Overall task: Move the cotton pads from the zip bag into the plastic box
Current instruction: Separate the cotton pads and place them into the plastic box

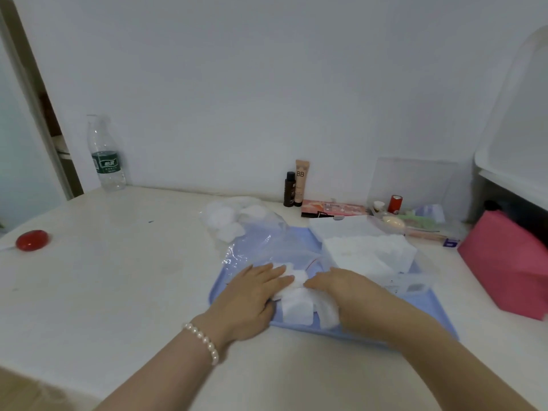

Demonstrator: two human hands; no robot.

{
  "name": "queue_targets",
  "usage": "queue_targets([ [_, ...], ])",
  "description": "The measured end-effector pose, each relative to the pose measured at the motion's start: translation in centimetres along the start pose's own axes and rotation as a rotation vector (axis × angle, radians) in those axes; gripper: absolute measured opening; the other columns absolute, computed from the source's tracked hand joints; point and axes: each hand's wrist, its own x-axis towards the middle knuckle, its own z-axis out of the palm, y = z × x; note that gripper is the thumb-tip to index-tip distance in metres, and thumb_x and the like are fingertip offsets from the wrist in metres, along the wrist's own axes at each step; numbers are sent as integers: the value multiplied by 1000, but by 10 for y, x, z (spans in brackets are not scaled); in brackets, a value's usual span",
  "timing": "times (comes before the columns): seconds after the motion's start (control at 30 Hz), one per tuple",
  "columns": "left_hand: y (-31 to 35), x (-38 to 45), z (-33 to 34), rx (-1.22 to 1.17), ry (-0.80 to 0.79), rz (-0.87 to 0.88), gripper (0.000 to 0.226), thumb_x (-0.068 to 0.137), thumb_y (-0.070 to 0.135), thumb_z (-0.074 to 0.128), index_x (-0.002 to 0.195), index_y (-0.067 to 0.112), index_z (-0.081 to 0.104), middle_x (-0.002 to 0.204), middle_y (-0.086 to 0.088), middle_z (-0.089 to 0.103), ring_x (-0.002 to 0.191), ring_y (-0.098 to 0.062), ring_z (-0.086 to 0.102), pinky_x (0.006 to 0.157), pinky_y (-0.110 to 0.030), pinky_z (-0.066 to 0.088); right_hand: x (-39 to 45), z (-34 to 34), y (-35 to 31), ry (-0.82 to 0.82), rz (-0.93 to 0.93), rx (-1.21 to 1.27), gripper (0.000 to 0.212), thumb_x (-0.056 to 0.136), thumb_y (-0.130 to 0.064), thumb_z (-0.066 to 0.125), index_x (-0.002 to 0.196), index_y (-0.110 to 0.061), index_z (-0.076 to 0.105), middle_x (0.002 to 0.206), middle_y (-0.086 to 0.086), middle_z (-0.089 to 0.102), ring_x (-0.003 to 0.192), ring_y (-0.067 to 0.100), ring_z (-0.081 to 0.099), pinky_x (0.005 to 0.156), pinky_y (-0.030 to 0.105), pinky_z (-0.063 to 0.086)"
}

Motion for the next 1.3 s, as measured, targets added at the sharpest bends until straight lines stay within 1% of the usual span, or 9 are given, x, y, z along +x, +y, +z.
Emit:
queue_targets([
  [0.1,-6,4,-4,2,-47,-25,80,69,39,7,144,31,31,154,10,23,143,-16,19,118,-33,9,1,5,-5,-9,-32,-241,66,86,-9,52,145,-18,23,141,8,39,135,22,28,110,28,12],
  [0.23,-6,6,-8,-96,24,-61,77,70,30,10,142,25,39,152,5,27,144,-18,19,106,-17,-12,6,9,-5,43,24,-216,55,85,-8,48,137,-23,36,122,0,50,124,19,37,113,38,-2],
  [0.4,7,2,-13,-125,218,-5,63,66,26,30,116,10,66,129,-7,59,124,-24,52,111,-25,17,7,0,3,85,27,-42,27,82,-14,55,104,-26,66,92,-8,42,105,13,46,109,29,17],
  [0.53,32,4,-36,-577,362,-83,52,61,32,38,99,16,70,109,7,67,105,-6,60,94,-17,41,-1,-20,13,234,52,430,15,74,-11,68,72,-25,62,85,-8,61,85,11,56,79,24,42],
  [0.67,49,32,-57,-1217,362,-203,21,74,9,63,94,8,67,90,-1,72,90,-12,66,82,-23,50,1,-41,10,301,170,1228,16,77,4,69,74,-11,65,62,-2,67,55,10,61,50,20,48],
  [0.8,58,51,-52,-1640,126,-233,70,72,43,73,115,-9,56,117,-31,60,105,-41,57,89,-46,46,13,-35,-8,376,247,1585,14,79,1,66,91,-2,62,66,13,70,50,21,64,43,22,50],
  [1.07,59,55,-42,-1881,127,-507,41,88,25,53,110,-9,58,108,-29,64,78,-33,59,51,-29,49,23,-13,-17,434,233,1489,37,67,20,69,83,-6,48,63,13,68,48,23,64,44,24,50],
  [1.13,54,54,-44,-1906,156,-532,30,88,23,51,97,-4,63,96,-23,67,74,-32,62,53,-32,51,24,-8,-16,414,248,1381,37,67,21,67,80,-7,48,59,12,66,45,22,61,41,25,48],
  [1.3,35,50,-54,-2026,163,-566,22,91,-10,41,101,-4,60,94,-16,71,82,-25,71,72,-34,57,27,-1,-8,510,321,917,29,78,7,63,66,-19,57,60,3,60,45,15,61,45,25,51],
])
